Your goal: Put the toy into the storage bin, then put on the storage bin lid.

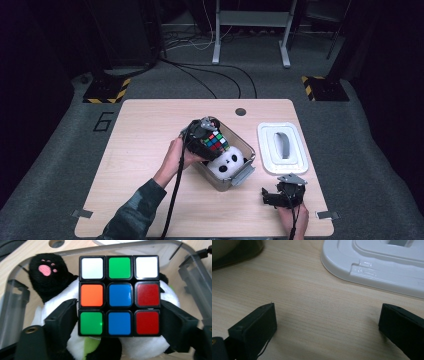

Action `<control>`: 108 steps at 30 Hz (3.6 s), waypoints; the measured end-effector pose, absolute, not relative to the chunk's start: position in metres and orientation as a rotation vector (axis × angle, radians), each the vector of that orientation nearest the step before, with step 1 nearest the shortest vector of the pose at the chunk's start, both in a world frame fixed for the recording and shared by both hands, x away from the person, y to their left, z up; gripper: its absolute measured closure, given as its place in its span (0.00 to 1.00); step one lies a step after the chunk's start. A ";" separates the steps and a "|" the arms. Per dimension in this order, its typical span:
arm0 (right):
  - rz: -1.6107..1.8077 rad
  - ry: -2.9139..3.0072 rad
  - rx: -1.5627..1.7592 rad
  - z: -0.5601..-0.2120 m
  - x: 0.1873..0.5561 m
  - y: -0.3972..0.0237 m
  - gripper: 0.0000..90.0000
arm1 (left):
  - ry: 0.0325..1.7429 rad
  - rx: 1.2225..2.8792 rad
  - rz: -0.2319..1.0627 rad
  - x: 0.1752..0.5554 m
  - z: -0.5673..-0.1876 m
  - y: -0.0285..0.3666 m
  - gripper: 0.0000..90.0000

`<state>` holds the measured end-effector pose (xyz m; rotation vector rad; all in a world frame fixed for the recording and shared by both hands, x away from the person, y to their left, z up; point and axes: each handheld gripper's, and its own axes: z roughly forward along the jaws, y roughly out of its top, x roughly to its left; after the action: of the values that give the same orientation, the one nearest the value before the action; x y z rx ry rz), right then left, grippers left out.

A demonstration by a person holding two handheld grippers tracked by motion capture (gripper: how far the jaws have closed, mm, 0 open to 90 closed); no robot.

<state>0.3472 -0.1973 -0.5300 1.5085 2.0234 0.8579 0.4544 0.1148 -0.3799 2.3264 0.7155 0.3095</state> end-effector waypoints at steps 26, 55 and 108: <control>0.858 2.022 1.510 -0.530 0.347 -0.197 0.01 | 0.879 2.130 0.440 0.405 -0.385 0.222 0.03; 0.859 2.022 1.510 -0.530 0.347 -0.197 0.01 | 1.271 2.075 0.467 0.402 -0.491 0.326 0.00; 0.884 2.053 1.583 -0.494 0.473 -0.241 0.00 | 1.282 2.044 0.538 0.399 -0.531 0.337 0.00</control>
<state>0.4726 -0.2410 -0.4935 1.5828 2.0527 0.8843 0.3987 0.3368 -0.5308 2.0439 1.2819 0.5383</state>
